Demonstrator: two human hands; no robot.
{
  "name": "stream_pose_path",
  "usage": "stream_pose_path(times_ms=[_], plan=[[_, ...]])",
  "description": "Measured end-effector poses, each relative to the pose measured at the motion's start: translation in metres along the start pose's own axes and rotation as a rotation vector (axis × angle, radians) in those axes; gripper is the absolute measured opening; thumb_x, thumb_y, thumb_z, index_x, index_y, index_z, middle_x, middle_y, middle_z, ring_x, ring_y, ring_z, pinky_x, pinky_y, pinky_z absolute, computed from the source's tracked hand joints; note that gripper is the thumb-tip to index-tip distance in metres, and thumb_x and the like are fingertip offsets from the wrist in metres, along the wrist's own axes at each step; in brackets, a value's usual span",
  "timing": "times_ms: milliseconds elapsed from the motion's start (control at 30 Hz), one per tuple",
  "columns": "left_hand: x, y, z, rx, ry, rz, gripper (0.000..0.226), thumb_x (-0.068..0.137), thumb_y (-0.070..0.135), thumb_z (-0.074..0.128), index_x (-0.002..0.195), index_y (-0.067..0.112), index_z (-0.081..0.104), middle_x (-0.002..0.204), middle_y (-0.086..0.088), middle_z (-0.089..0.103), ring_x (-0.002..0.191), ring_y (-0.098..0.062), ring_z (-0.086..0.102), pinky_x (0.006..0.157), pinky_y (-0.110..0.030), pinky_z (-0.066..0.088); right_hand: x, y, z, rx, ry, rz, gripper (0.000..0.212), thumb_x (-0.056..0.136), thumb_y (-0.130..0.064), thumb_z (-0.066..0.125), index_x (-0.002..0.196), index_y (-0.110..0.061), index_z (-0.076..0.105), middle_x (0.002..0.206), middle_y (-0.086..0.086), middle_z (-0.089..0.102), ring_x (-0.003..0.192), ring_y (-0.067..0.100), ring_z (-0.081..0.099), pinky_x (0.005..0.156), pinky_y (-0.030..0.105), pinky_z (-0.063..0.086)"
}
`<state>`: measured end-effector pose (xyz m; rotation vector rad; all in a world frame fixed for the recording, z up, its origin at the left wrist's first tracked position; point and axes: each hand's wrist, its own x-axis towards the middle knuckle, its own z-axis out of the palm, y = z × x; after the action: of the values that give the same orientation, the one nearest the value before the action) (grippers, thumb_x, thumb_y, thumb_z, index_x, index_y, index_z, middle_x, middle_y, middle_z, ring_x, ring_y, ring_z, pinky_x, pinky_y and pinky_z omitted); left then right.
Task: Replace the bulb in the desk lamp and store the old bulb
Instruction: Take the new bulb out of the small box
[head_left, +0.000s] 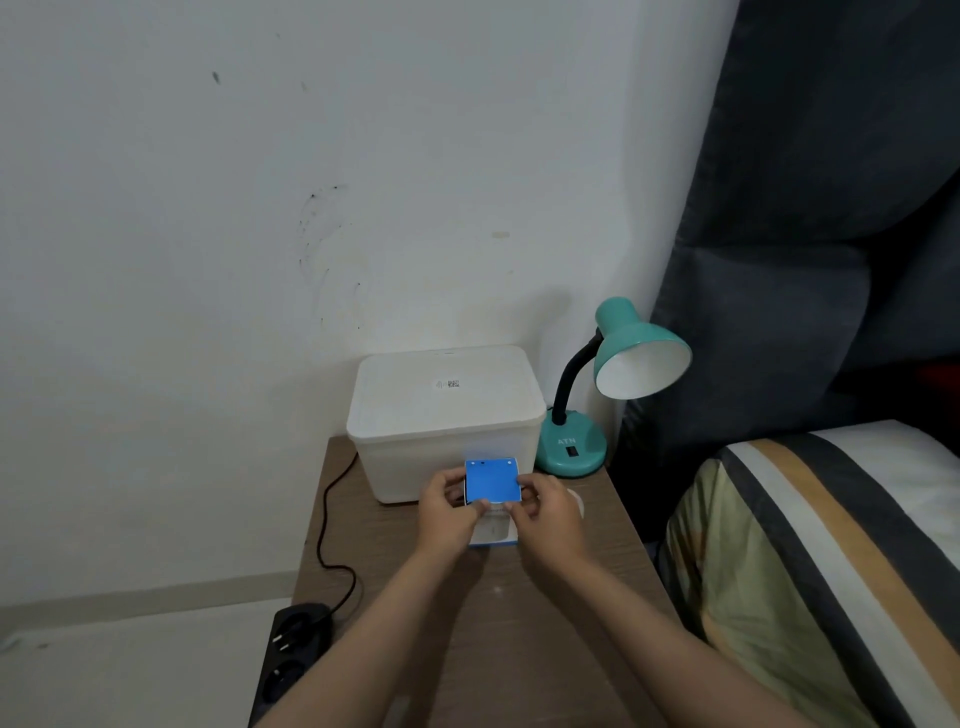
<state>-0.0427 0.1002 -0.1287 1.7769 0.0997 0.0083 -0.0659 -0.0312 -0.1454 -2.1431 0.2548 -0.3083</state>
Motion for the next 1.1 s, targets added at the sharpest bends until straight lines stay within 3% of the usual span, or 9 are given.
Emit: stream_pose_path(times_ms=[67, 200, 333, 467, 667, 800, 867, 967, 1100], plan=[[-0.001, 0.001, -0.002, -0.025, -0.013, -0.007, 0.039, 0.075, -0.003, 0.072, 0.109, 0.008, 0.057, 0.104, 0.0, 0.059, 0.094, -0.012, 0.056, 0.065, -0.015, 0.049, -0.001, 0.0, -0.001, 0.037, -0.002, 0.017, 0.034, 0.085, -0.014, 0.067, 0.119, -0.012, 0.06, 0.104, -0.001, 0.06, 0.078, 0.003, 0.058, 0.069, 0.013, 0.047], [0.005, 0.004, -0.003, -0.081, 0.004, -0.056, 0.031, 0.078, -0.001, 0.07, 0.106, 0.006, 0.059, 0.103, -0.005, 0.061, 0.095, -0.018, 0.058, 0.074, -0.026, 0.05, -0.002, -0.001, -0.003, 0.063, -0.014, 0.016, 0.034, 0.085, -0.013, 0.068, 0.118, -0.013, 0.061, 0.1, -0.001, 0.061, 0.077, 0.005, 0.059, 0.072, 0.019, 0.051], [0.01, 0.007, -0.006, -0.119, -0.06, -0.082, 0.034, 0.076, -0.003, 0.071, 0.106, 0.007, 0.058, 0.101, -0.002, 0.06, 0.095, -0.015, 0.058, 0.072, -0.023, 0.049, 0.001, 0.0, -0.003, 0.049, -0.014, 0.006, 0.035, 0.084, -0.013, 0.069, 0.118, -0.01, 0.062, 0.099, 0.002, 0.06, 0.076, 0.007, 0.059, 0.073, 0.023, 0.053], [0.009, 0.001, -0.01, -0.107, -0.108, -0.032, 0.038, 0.074, -0.004, 0.073, 0.104, 0.013, 0.056, 0.103, 0.0, 0.061, 0.099, -0.015, 0.058, 0.078, -0.026, 0.051, 0.0, 0.001, -0.004, 0.059, -0.015, -0.005, 0.035, 0.084, -0.012, 0.069, 0.118, -0.009, 0.062, 0.099, 0.001, 0.059, 0.077, 0.008, 0.059, 0.071, 0.02, 0.051], [0.008, -0.007, -0.009, 0.053, -0.038, 0.136, 0.03, 0.079, 0.013, 0.072, 0.107, 0.016, 0.061, 0.107, 0.0, 0.063, 0.098, -0.014, 0.059, 0.084, -0.029, 0.05, -0.002, -0.001, -0.006, 0.113, -0.039, 0.007, 0.037, 0.084, -0.015, 0.07, 0.12, -0.017, 0.059, 0.093, -0.005, 0.059, 0.075, 0.005, 0.059, 0.067, 0.016, 0.048], [0.007, -0.003, -0.006, 0.059, 0.039, 0.163, 0.022, 0.081, 0.023, 0.071, 0.101, 0.015, 0.064, 0.099, 0.001, 0.066, 0.089, -0.009, 0.06, 0.074, -0.016, 0.048, -0.005, -0.004, -0.006, 0.202, -0.031, 0.027, 0.04, 0.084, -0.023, 0.07, 0.12, -0.026, 0.053, 0.085, -0.004, 0.062, 0.073, 0.007, 0.062, 0.066, 0.023, 0.055], [0.006, 0.001, -0.003, 0.044, 0.08, 0.157, 0.015, 0.082, 0.022, 0.07, 0.093, 0.014, 0.065, 0.092, 0.0, 0.066, 0.082, -0.003, 0.058, 0.065, -0.007, 0.044, -0.003, -0.003, -0.004, 0.185, 0.032, 0.009, 0.03, 0.084, -0.026, 0.069, 0.111, -0.022, 0.057, 0.085, -0.003, 0.062, 0.072, 0.008, 0.061, 0.067, 0.027, 0.055], [0.006, 0.0, -0.002, 0.049, 0.078, 0.177, 0.011, 0.083, 0.023, 0.069, 0.089, 0.015, 0.065, 0.089, 0.0, 0.067, 0.082, -0.011, 0.06, 0.064, -0.004, 0.043, 0.0, -0.001, -0.003, 0.158, 0.103, -0.082, 0.013, 0.086, -0.024, 0.067, 0.098, -0.022, 0.063, 0.089, -0.003, 0.062, 0.076, 0.006, 0.061, 0.069, 0.026, 0.053], [0.007, -0.008, -0.006, 0.162, -0.021, 0.211, 0.033, 0.079, 0.03, 0.072, 0.108, 0.017, 0.062, 0.106, 0.002, 0.062, 0.098, -0.011, 0.058, 0.081, -0.022, 0.049, 0.001, -0.001, -0.005, 0.217, 0.054, -0.111, 0.036, 0.09, -0.022, 0.061, 0.124, -0.034, 0.058, 0.084, -0.008, 0.062, 0.074, 0.006, 0.06, 0.069, 0.024, 0.055]])
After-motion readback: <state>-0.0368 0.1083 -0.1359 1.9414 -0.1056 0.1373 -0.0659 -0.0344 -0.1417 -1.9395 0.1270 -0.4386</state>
